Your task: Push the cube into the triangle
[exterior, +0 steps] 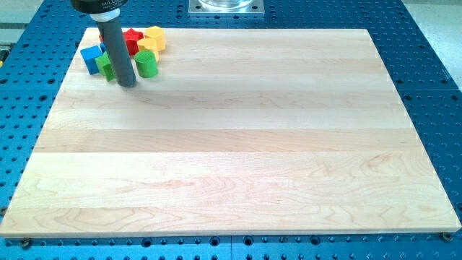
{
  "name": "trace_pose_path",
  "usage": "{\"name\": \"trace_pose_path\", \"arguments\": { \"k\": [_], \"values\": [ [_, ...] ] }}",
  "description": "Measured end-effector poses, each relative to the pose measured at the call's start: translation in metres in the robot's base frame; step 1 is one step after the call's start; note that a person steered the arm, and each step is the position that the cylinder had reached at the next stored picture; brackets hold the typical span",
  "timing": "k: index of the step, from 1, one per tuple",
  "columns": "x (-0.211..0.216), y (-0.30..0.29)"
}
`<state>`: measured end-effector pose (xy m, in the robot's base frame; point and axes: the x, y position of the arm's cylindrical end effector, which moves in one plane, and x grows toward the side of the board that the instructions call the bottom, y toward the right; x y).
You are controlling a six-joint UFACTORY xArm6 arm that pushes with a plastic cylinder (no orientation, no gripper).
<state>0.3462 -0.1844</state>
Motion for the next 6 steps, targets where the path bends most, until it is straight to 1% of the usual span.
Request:
{"name": "trace_pose_path", "arguments": {
  "k": [1, 2, 3, 4, 5, 6],
  "values": [
    [0.001, 0.001],
    [0.015, -0.001],
    [0.079, -0.03],
    [0.06, -0.095],
    [0.006, -0.1],
    [-0.029, -0.099]
  ]
}}
